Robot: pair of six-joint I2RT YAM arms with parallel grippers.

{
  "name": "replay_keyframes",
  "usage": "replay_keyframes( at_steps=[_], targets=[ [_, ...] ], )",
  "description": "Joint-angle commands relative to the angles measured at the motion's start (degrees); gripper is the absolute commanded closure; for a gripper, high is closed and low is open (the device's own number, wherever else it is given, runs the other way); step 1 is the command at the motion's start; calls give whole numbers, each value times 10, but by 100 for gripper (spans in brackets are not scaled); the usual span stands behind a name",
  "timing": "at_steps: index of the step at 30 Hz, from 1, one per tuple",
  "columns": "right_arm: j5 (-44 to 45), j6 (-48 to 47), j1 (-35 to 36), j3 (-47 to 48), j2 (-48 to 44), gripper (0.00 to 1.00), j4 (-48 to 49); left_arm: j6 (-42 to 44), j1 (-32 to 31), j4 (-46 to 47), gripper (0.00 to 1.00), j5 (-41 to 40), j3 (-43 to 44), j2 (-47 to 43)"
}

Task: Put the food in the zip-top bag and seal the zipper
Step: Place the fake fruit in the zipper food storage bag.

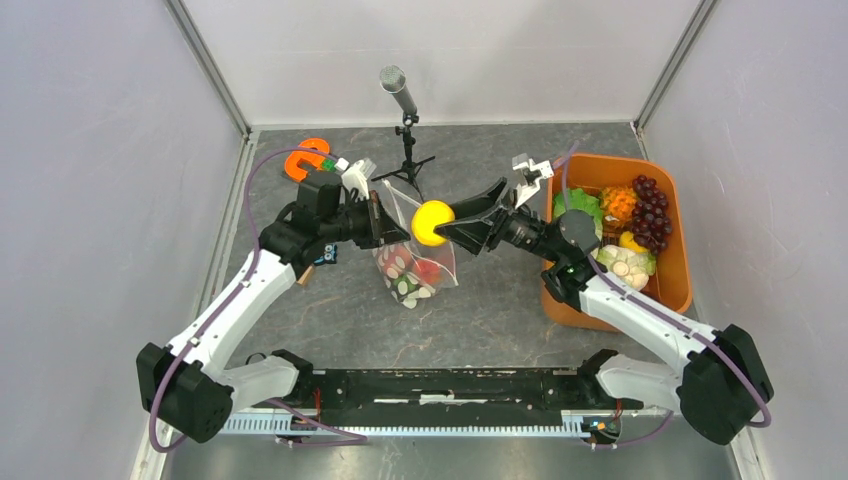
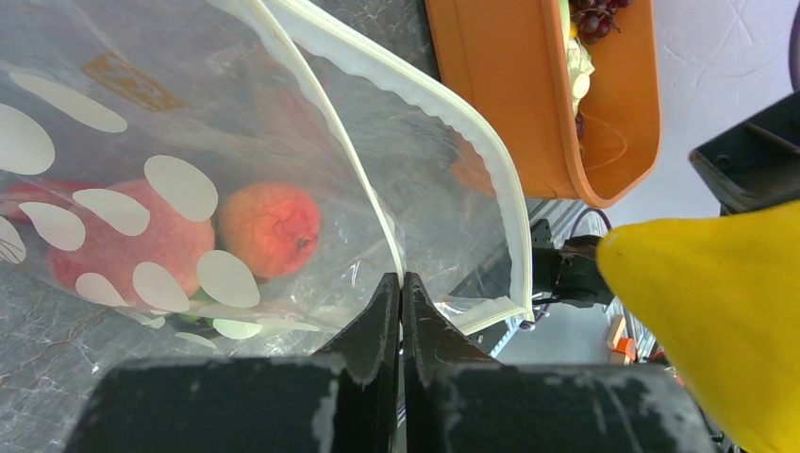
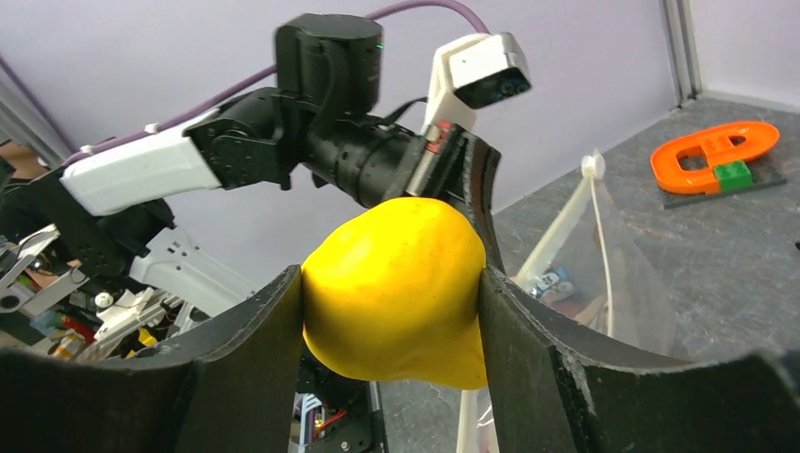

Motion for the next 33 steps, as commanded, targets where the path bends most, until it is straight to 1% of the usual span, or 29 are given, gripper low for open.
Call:
replay_keyframes(
  at_steps=[1, 4, 7, 11, 13, 18, 22, 27, 29, 33],
  targets=[
    [36, 2, 6, 19, 21, 58, -16, 15, -3, 13, 98, 1, 16, -18],
    [47, -27, 9, 46, 41, 57, -83, 13, -3, 13, 98, -1, 14, -23],
    [78, -44, 12, 54, 47, 57, -135, 15, -3, 13, 98, -3, 15, -24],
    [114, -65, 13, 69, 53, 55, -202, 14, -3, 13, 98, -19, 14, -37],
    [125, -72, 15, 69, 52, 54, -208, 14, -3, 13, 98, -24, 11, -41],
    [173, -110, 33, 82, 60, 48, -240, 15, -3, 12, 98, -19, 11, -37],
    [225, -124, 52, 86, 69, 48, -248, 15, -3, 12, 98, -20, 14, -37],
    [271, -160, 80, 100, 80, 43, -251, 15, -3, 11, 98, -23, 13, -39],
    [276, -172, 91, 101, 80, 38, -245, 22, -2, 4, 98, -30, 14, -40],
    [261, -172, 92, 90, 73, 24, -220, 28, -2, -5, 98, -52, 15, -43]
  ],
)
